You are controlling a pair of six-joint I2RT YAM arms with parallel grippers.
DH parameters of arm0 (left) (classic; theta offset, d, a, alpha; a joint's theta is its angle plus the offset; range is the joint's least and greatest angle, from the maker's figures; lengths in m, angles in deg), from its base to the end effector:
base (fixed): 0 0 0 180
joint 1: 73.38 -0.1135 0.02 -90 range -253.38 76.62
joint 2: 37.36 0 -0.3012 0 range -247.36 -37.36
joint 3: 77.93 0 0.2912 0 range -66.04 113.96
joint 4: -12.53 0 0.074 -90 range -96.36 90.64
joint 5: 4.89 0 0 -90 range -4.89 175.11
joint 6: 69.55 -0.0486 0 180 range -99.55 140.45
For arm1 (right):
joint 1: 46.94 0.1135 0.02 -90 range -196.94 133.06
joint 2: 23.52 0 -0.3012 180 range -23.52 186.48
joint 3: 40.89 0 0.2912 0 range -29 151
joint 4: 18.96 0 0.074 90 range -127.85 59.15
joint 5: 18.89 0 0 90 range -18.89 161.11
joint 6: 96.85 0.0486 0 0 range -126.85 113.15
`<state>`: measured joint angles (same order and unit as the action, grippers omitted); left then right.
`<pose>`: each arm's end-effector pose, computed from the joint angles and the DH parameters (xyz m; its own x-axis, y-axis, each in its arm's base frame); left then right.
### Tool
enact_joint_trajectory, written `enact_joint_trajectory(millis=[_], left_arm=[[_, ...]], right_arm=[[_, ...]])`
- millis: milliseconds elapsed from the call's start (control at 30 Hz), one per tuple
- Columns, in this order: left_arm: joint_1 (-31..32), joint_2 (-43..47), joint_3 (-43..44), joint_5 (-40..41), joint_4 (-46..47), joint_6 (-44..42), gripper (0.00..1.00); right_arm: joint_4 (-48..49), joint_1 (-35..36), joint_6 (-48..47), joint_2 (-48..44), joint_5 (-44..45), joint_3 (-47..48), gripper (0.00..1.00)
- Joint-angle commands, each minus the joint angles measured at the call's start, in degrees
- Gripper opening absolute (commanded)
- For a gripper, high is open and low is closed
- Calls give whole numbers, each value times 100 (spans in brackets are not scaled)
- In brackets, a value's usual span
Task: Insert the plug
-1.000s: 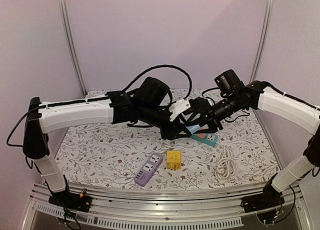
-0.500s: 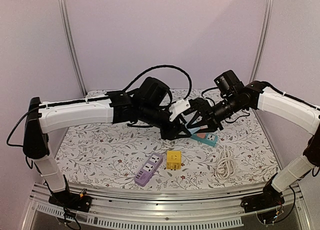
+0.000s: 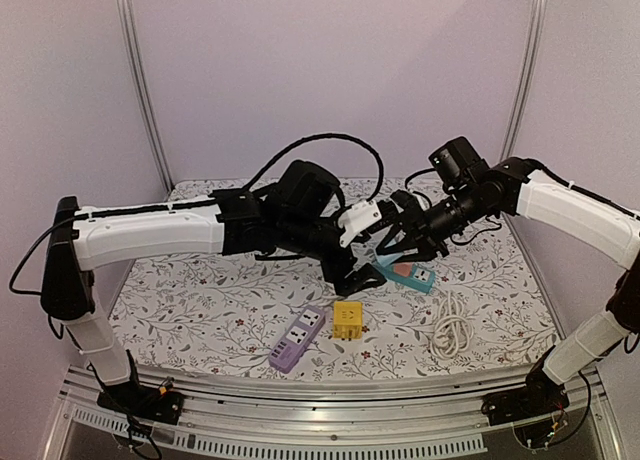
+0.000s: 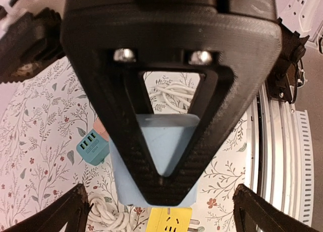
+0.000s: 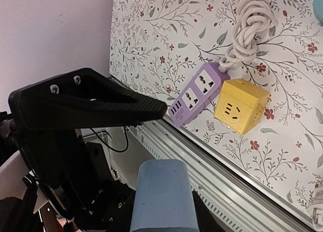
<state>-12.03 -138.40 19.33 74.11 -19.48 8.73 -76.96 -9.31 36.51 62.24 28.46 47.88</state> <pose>0.2158 -0.4142 0.3188 -0.0845 0.5705 -0.8169 0.9731 0.2236 0.0555 0.2583 0.2407 0.3393 -0.9913 -0.1266 -0.0361 -0.1050 0.5943 0.7974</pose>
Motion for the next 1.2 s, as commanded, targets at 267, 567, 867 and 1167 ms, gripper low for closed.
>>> enact_joint_trajectory(millis=[267, 567, 867, 1167], left_arm=[[46, 731, -329, 1033, 4, 363, 100], [-51, 1350, -925, 2761, -48, 613, 100], [-87, 1973, -1419, 3046, -504, 970, 99], [-113, 2844, -2057, 3148, -856, 1318, 100]], right_arm=[[-823, 11, -1822, -266, 1298, 624, 0], [-1716, 11, -4050, -243, 2411, 1124, 0], [-2270, -23, -6109, -227, 3198, 1128, 0], [-2916, -374, -6832, 747, 3379, 1327, 0]])
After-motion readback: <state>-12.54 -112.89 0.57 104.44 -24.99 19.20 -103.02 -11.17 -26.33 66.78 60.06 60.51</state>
